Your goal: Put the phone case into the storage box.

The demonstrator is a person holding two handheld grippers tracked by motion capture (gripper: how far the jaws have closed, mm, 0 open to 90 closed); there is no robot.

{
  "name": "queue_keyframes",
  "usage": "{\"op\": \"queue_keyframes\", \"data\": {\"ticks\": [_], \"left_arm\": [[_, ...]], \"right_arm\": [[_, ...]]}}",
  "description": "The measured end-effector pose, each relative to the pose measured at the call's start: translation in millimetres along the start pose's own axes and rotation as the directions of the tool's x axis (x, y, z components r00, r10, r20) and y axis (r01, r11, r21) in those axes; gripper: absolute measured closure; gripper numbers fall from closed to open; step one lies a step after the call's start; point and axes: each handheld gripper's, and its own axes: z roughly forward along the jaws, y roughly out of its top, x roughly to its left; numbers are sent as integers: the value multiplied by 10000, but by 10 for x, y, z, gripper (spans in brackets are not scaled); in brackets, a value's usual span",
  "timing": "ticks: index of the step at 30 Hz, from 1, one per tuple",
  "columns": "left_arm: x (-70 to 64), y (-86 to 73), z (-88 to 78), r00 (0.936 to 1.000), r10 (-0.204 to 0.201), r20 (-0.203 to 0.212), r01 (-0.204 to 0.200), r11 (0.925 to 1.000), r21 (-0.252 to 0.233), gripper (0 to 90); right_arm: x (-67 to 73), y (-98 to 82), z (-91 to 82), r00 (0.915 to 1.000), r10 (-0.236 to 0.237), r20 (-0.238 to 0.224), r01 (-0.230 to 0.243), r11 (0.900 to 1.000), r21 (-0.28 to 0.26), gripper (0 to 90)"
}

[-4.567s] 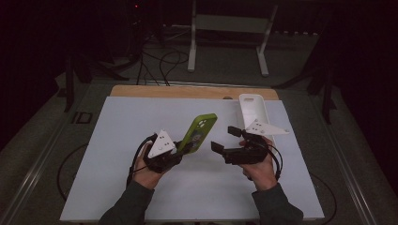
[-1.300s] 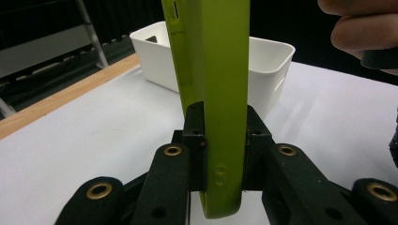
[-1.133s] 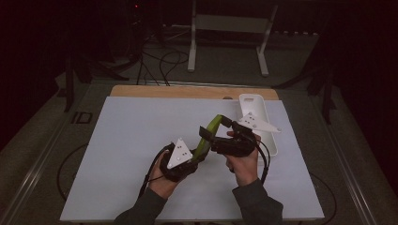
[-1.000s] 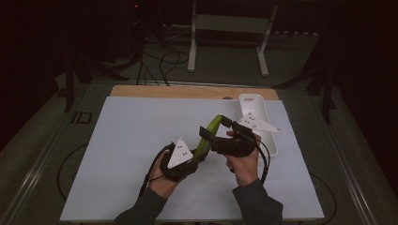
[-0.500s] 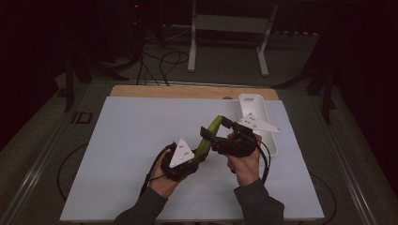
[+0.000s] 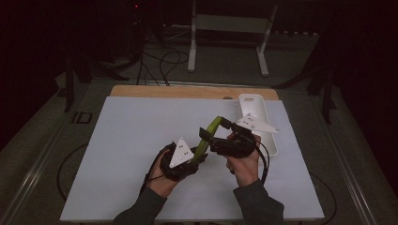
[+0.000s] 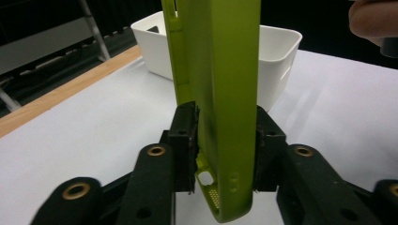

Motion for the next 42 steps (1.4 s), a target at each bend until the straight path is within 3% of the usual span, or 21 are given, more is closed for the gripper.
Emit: {"op": "queue_keyframes", "data": {"ticks": [5, 6, 8, 10, 24, 30, 42], "left_arm": [[8, 4, -14, 9999, -63, -149, 62, 10000, -44, 576], [10, 5, -17, 9998, -108, -176, 107, 9999, -56, 502], [9, 7, -20, 9994, -161, -315, 159, 9998, -80, 480], [17, 11, -30, 9989, -243, -394, 237, 9996, -136, 379], [31, 16, -32, 9963, -520, -678, 517, 9986, -60, 159], [36, 18, -37, 9961, -533, -709, 536, 9986, 26, 92], [61, 11, -45, 9956, -534, -777, 547, 9984, 156, 51]], "right_arm": [[1, -4, 3, 10000, -32, 77, 32, 10000, 40, 169], [2, -4, 1, 9999, -19, 123, 19, 10000, 22, 169], [2, -4, 0, 9999, -19, 142, 19, 10000, 17, 169], [3, -3, -1, 9998, -8, 194, 7, 10000, 19, 170], [8, -2, -5, 9994, 25, 346, -25, 10000, -6, 169], [23, 0, -2, 9986, -120, 508, 119, 9999, 25, 169], [64, -4, 19, 9942, -547, 923, 535, 9984, 160, 169]]}}
